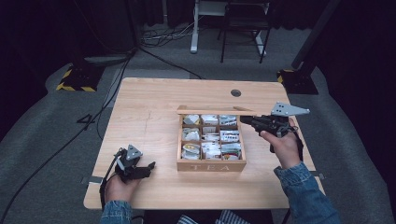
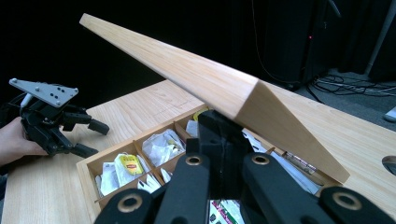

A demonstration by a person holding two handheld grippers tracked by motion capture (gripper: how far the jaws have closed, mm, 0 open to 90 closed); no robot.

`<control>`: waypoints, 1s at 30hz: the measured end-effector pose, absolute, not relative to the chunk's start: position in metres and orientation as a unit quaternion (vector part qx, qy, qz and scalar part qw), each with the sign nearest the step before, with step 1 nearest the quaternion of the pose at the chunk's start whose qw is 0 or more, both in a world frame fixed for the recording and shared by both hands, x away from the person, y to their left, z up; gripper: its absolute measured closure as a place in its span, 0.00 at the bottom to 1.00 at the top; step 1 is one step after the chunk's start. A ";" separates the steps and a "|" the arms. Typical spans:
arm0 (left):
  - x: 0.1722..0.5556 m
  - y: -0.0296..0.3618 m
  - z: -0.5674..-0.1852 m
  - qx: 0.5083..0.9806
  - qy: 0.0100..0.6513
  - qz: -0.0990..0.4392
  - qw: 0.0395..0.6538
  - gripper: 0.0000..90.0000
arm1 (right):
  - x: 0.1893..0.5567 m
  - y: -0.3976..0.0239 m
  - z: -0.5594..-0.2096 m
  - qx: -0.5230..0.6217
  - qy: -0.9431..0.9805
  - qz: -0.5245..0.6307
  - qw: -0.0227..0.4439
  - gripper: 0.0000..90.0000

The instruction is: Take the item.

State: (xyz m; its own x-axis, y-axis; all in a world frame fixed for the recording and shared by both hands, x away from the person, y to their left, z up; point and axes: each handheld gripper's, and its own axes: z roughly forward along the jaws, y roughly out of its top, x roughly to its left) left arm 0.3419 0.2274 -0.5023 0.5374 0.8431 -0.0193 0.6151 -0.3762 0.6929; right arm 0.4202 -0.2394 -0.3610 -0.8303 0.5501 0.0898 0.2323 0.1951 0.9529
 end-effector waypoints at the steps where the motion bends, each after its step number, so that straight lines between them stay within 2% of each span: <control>1: 0.343 0.228 -0.501 0.818 0.445 0.167 0.325 0.28 | 0.420 -0.240 -0.361 0.257 0.761 0.580 0.136 1.00; 5: 0.344 0.229 -0.496 0.822 0.451 0.149 0.315 0.31 | 0.420 -0.240 -0.362 0.258 0.761 0.580 0.134 1.00; 8: 0.343 0.231 -0.490 0.825 0.444 0.133 0.322 0.43 | 0.420 -0.240 -0.362 0.258 0.761 0.580 0.133 1.00; 10: 0.342 0.231 -0.489 0.825 0.442 0.134 0.326 0.46 | 0.420 -0.240 -0.362 0.258 0.760 0.582 0.133 1.00; 20: 0.325 0.229 -0.455 0.815 0.418 0.129 0.381 0.47 | 0.425 -0.241 -0.360 0.254 0.759 0.586 0.125 1.00; 30: 0.319 0.216 -0.416 0.832 0.355 0.130 0.406 0.46 | 0.428 -0.242 -0.358 0.257 0.756 0.590 0.119 1.00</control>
